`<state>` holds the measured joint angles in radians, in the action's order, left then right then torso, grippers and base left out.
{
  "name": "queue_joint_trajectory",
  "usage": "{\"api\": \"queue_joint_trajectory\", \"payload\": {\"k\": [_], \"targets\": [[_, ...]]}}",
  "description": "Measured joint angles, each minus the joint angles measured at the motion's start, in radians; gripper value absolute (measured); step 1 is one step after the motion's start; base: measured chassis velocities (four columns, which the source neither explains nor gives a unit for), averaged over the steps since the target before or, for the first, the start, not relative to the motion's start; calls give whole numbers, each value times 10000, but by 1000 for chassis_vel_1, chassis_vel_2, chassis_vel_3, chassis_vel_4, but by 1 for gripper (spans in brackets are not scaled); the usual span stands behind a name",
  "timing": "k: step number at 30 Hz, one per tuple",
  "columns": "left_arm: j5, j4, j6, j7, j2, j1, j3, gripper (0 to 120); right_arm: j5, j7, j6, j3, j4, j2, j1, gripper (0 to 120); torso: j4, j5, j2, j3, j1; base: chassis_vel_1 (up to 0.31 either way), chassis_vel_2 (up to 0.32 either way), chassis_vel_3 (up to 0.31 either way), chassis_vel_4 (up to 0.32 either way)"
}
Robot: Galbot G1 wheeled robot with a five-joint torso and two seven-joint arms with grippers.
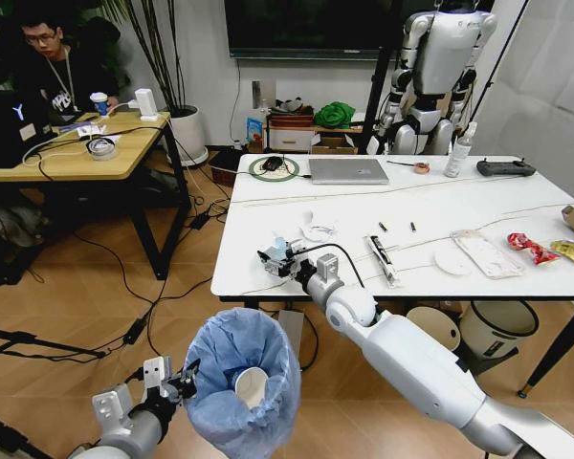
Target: Pick up the trash bin and place the trash from the table into it.
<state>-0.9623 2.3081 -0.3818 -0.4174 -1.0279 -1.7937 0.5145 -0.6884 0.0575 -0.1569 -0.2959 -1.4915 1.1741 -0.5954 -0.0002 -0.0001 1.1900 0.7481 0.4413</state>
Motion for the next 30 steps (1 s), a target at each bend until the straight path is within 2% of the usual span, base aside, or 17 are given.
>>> {"api": "queue_joint_trajectory", "payload": {"k": [4,5,9,10,12,16,22,26,27,30], "targets": [[-28,-2,0,-8,14,35,-16,0,-15,-76,96,14,-43,-82,-40,41,0,1,0,0,0,0,0,0,0],[-28,-2,0,-8,14,35,-16,0,-15,-76,96,14,-43,-82,-40,41,0,1,0,0,0,0,0,0,0],[-62,-3,0,-10,18,75,-23,0,-41,-126,212,13,-74,-113,-65,28,0,1,0,0,0,0,0,0,0],[-72,-3,0,-12,18,103,-38,0,-51,-159,273,-3,-80,-135,-68,19,0,0,0,0,0,0,0,0,0],[-74,-3,0,-13,18,114,-43,0,-55,-172,300,-13,-85,-146,-68,18,1,1,0,0,0,0,0,0,0],[-119,36,0,-17,32,145,-54,0,-155,-244,404,-27,-147,-267,-61,0,2,2,0,0,0,0,0,0,0],[-157,157,0,-27,78,151,-97,0,-528,-370,625,320,-580,-750,-212,0,1,2,0,1,0,0,0,0,0],[-185,336,0,-39,156,29,-137,0,-1678,-430,889,634,-2178,-1647,-369,0,-2,1,1,0,-1,0,0,0,0],[-215,360,-1,-39,184,34,-142,0,-2042,-636,1057,655,-2996,-2054,-478,0,0,1,1,0,-1,0,0,0,0],[-257,360,-1,-39,224,144,-185,0,-2396,-1028,1229,678,-3756,-2488,-706,0,1,0,2,-1,-3,0,0,0,0]]}}
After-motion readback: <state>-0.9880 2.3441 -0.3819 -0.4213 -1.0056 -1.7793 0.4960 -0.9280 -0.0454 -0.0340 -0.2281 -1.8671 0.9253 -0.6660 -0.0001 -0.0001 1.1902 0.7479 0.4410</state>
